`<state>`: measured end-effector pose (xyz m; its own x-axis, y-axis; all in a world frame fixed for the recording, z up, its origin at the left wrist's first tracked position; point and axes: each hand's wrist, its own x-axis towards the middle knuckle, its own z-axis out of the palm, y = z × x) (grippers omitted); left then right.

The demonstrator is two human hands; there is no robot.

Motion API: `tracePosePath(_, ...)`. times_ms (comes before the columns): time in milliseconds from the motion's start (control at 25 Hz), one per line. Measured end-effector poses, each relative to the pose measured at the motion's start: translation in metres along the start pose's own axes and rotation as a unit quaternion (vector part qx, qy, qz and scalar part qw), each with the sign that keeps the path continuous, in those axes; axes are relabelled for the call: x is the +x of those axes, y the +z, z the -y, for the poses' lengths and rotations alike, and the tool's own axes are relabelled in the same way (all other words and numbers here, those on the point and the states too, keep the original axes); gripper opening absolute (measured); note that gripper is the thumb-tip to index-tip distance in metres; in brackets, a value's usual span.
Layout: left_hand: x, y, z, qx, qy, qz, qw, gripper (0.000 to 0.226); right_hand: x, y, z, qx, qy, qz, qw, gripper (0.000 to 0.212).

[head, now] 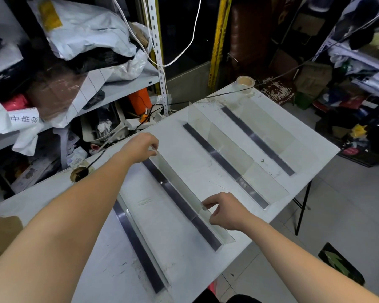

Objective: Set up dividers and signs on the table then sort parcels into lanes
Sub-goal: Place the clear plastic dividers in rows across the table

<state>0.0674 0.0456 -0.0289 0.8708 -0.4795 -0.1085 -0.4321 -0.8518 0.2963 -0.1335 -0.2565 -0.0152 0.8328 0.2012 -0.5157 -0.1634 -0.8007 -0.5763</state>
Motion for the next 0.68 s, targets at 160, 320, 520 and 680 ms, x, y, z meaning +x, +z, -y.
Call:
tracePosePath(160, 0.015, -0.004, 0.003, 0.002, 0.001, 0.000, 1.000, 0.013, 0.002, 0.002, -0.001, 0.000, 0.009, -0.023, 1.000, 0.054)
tracePosePath(320, 0.028, -0.008, 0.005, 0.012, 0.017, -0.008, 1.000, 0.014, 0.000, 0.004, -0.005, -0.003, 0.031, -0.031, 0.999, 0.057)
tracePosePath(520, 0.038, -0.009, 0.009, 0.012, 0.015, 0.003, 1.000, 0.014, -0.001, 0.006, 0.001, 0.000, 0.028, -0.040, 0.999, 0.056)
tracePosePath(680, 0.043, -0.009, 0.013, 0.008, 0.015, 0.005, 1.000, 0.015, -0.002, 0.006, 0.001, -0.005, 0.031, -0.054, 0.998, 0.056)
